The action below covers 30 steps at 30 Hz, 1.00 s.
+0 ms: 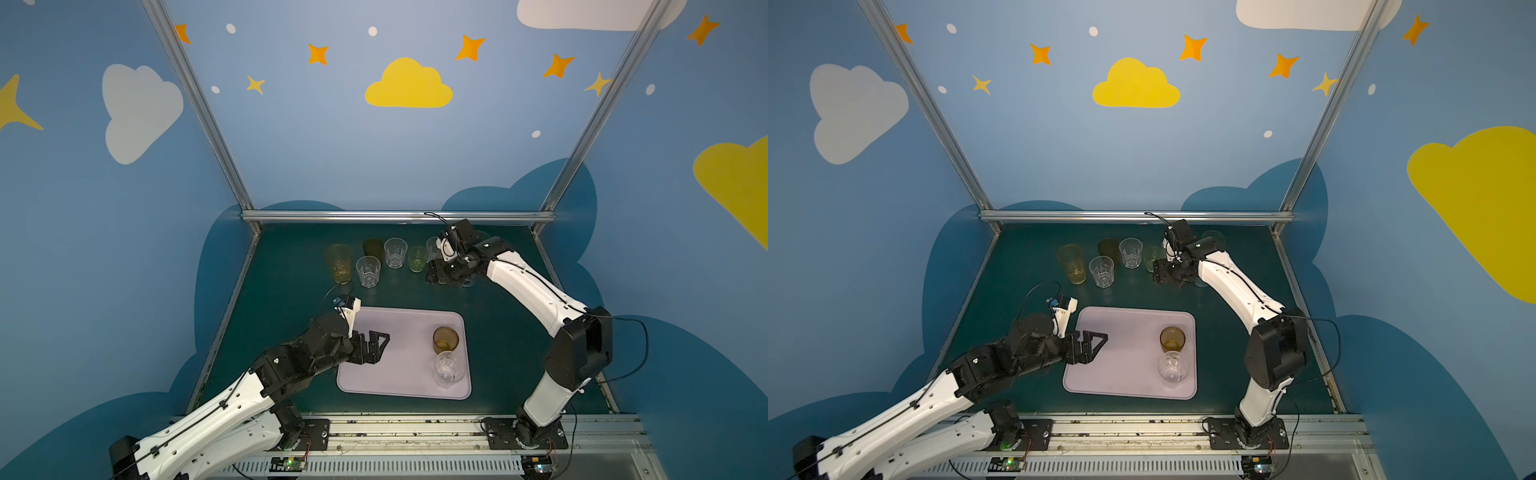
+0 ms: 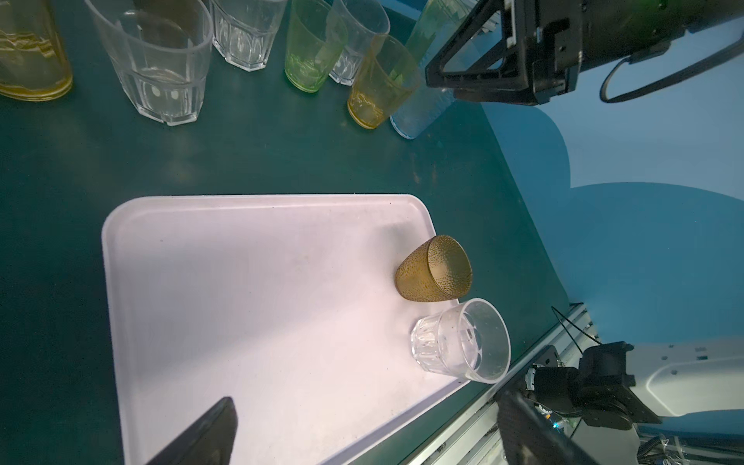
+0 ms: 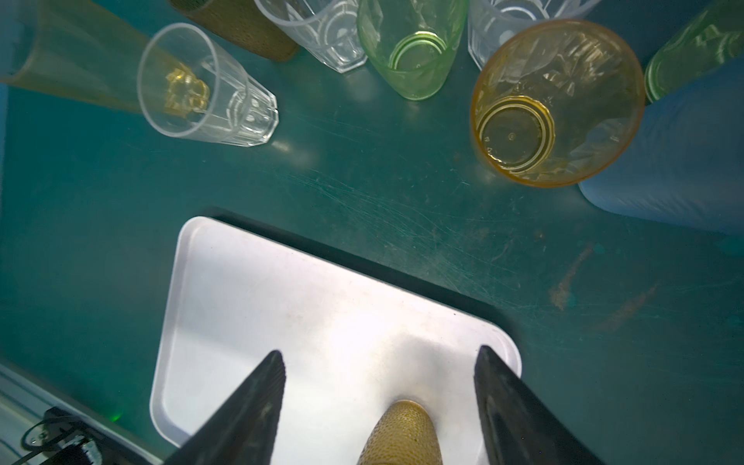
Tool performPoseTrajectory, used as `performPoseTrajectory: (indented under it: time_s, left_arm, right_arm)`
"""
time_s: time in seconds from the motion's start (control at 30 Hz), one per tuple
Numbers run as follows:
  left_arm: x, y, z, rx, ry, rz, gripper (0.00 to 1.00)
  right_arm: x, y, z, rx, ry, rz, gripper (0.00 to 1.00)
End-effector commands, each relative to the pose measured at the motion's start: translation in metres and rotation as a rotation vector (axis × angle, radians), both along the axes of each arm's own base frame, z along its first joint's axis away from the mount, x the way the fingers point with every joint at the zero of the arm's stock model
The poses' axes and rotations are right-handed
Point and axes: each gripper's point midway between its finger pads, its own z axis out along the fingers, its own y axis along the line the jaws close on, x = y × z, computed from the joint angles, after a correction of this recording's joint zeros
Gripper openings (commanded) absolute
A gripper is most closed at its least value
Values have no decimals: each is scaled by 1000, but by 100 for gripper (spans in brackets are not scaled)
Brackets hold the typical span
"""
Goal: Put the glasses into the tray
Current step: 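Draw the left gripper back while the right gripper reaches toward the glasses, then position the open right gripper above the yellow glass among the row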
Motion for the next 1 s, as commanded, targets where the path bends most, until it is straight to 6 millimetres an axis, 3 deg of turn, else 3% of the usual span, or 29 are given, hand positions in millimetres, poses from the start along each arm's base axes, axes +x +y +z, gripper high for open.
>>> performPoseTrajectory:
  time_s: [0.0,0.4,0.57,0.73,0.97]
  left_arm:
    - [1,-4,1,-22,-11,-14,100]
    - [21,8,-22,82,-93,62,100]
    - [30,12,-16,85,-190,79,100]
    - [26,-1,-11,0,-211,27,100]
    - [23,-4,-3,-55,-171,37,100]
  right_arm:
    - [5,-2,7,-14,-23,13,74]
    - [13,-2,0,-18,-14,-12,76]
    - [17,-3,0,-26,-21,-19,76]
    - [21,-2,-1,-30,-25,-26,76]
    - [26,5,-2,-8,-18,-12,75]
